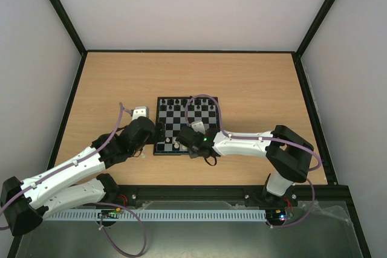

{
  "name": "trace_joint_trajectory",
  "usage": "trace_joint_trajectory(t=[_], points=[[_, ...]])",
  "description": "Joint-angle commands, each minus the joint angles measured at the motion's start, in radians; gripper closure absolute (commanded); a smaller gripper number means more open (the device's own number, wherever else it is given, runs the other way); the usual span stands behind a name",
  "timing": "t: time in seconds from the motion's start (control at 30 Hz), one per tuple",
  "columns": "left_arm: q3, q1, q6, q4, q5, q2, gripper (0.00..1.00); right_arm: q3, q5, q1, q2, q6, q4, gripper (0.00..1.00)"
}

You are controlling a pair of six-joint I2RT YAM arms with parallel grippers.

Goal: Set up the chess pieces on the board
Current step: Place the chess piece on the chessboard, then pick up the chess piece at the center of the board.

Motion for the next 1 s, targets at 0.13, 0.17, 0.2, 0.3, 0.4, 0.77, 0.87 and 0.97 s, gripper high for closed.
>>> trace_joint_trajectory(t=[0.13, 0.17, 0.2, 0.3, 0.4, 0.77, 0.87, 0.97], points=[[-0.01, 0.006, 0.01, -0.019, 0.001, -0.003, 0.01, 0.015, 0.005, -0.004, -0.061, -0.009, -0.036, 0.71], [-0.009, 0.006, 0.01, -0.019, 0.002, -0.002, 0.01, 0.017, 0.005, -0.004, -0.071, -0.011, -0.041, 0.7], [-0.009, 0.007, 0.01, -0.019, 0.003, -0.002, 0.01, 0.02, 0.005, -0.004, -0.082, -0.011, -0.045, 0.68], [-0.008, 0.007, 0.01, -0.018, 0.003, 0.0, 0.01, 0.018, -0.001, -0.004, -0.125, -0.012, -0.05, 0.68], [-0.008, 0.006, 0.01, -0.017, 0.004, 0.001, 0.01, 0.013, -0.006, -0.004, -0.174, -0.015, -0.056, 0.64], [0.008, 0.007, 0.021, -0.014, -0.005, 0.025, 0.01, -0.072, 0.022, -0.004, -0.429, -0.038, -0.04, 0.21], [0.034, 0.007, 0.018, -0.025, -0.004, 0.063, 0.01, -0.094, 0.038, -0.004, -0.484, -0.042, -0.052, 0.02], [0.045, 0.007, 0.007, -0.024, -0.004, 0.082, 0.0, -0.134, 0.05, -0.004, -0.546, -0.05, -0.042, 0.01]])
